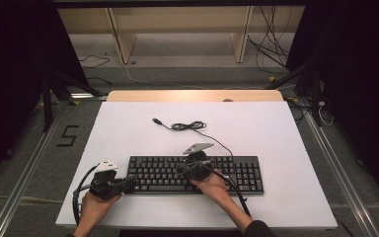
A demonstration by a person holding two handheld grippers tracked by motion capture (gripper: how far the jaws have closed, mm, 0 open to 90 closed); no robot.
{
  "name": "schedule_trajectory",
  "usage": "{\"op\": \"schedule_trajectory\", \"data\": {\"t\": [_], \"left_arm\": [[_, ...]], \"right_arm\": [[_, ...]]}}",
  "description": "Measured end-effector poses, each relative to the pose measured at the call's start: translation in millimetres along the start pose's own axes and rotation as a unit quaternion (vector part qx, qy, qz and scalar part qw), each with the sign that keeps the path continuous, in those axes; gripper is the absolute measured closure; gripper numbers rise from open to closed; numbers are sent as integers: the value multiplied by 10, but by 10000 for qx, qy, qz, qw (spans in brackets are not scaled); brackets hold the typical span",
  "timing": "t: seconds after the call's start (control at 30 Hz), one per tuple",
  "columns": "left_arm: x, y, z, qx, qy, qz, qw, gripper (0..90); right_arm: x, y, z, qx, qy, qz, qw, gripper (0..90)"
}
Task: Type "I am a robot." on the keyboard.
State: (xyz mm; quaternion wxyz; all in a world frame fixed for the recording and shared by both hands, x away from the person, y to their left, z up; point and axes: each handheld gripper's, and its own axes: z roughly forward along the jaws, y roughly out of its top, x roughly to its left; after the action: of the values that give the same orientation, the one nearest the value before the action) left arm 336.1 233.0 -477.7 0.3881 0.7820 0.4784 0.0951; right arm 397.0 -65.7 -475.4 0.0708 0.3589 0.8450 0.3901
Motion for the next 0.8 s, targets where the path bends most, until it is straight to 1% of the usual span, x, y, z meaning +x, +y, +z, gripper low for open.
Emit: {"op": "schedule_trajectory", "data": {"t": [0.17, 0.27, 0.3, 0.43, 0.57, 0.6, 0.63, 0.8], "left_arm": [[9, 3, 12, 12, 49, -7, 10000, 889], [21, 8, 14, 14, 61, -14, 10000, 889], [22, 9, 19, -11, 62, -46, 10000, 889], [22, 10, 23, -5, 67, -35, 10000, 889], [30, 4, 45, 78, 60, -17, 10000, 890], [33, 5, 47, 81, 33, -45, 10000, 890], [32, 9, 47, 97, 38, -19, 9999, 890], [27, 7, 49, 100, 44, -18, 9999, 891]], "right_arm": [[-2, -1, 2, -1, -10, 6, 10000, 900], [-5, 0, 1, 0, -6, 8, 10000, 900], [-5, 0, 1, 0, -7, 10, 10000, 900], [-4, -1, 2, -1, -14, 13, 10000, 900], [-6, -3, 6, 13, -4, 12, 10000, 900], [-5, -6, 11, 33, -19, 11, 10000, 900], [-1, -14, 24, 71, -35, 9, 10000, 900], [16, -29, 31, 26, -109, -29, 9999, 900]]}}
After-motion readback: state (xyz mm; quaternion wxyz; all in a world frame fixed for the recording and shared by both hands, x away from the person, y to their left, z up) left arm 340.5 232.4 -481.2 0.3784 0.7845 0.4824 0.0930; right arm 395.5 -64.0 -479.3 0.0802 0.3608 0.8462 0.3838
